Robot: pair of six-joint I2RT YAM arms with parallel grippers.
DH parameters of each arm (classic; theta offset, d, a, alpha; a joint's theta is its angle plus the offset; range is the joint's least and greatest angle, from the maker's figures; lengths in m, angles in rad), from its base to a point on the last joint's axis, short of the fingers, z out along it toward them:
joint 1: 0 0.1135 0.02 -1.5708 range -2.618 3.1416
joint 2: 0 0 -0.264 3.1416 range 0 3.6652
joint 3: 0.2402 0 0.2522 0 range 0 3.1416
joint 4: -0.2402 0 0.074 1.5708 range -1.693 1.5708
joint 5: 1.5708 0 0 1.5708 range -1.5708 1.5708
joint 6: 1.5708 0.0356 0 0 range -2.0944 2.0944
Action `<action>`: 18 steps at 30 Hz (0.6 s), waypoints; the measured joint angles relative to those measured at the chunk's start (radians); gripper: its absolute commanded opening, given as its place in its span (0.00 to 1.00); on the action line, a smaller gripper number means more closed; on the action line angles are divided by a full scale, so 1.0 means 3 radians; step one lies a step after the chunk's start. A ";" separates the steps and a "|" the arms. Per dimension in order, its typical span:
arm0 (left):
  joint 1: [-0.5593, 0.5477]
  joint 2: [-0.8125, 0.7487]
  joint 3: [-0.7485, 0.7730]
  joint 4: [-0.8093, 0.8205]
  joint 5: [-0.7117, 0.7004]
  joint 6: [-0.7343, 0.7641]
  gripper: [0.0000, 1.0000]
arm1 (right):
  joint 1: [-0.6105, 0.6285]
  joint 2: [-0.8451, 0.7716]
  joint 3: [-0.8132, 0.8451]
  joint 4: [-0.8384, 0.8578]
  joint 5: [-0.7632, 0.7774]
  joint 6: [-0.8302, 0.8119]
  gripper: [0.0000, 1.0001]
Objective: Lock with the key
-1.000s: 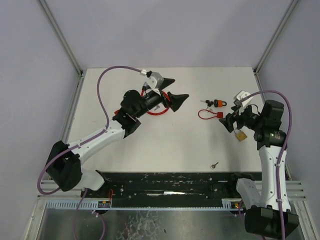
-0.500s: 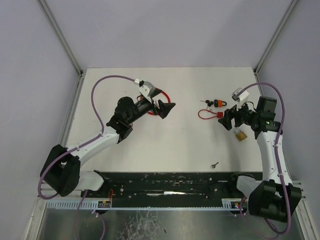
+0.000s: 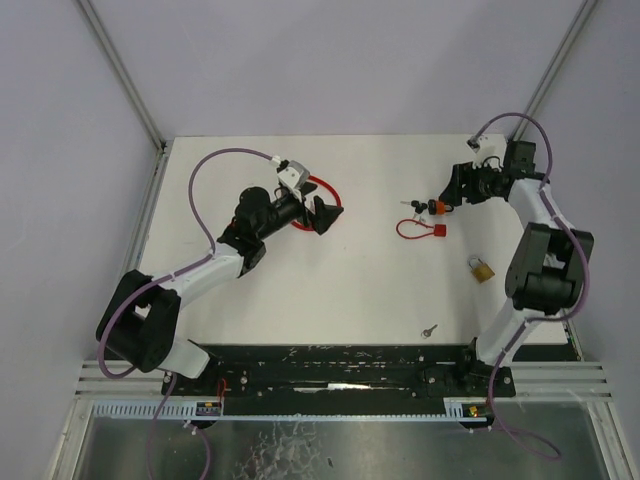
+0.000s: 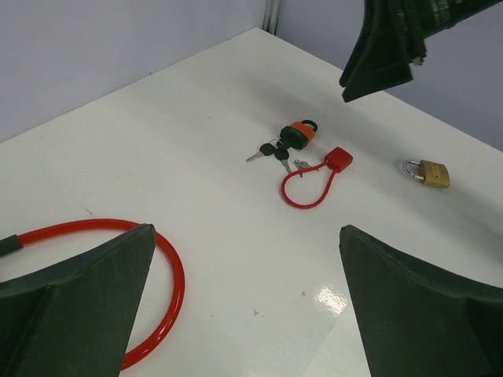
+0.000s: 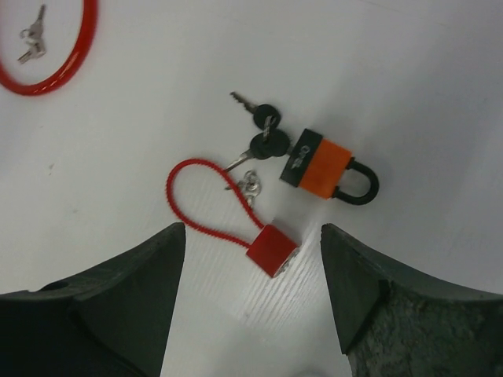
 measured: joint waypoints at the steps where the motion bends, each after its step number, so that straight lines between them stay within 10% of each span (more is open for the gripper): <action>1: 0.0014 0.0000 0.0000 0.0000 0.0006 0.0000 1.00 | 0.0000 0.0150 0.0123 -0.0018 0.0052 0.0031 0.75; 18: 0.0100 0.0061 0.0000 0.0010 0.0139 -0.0031 1.00 | 0.0000 0.1349 0.1147 -0.0313 0.1001 0.0500 0.35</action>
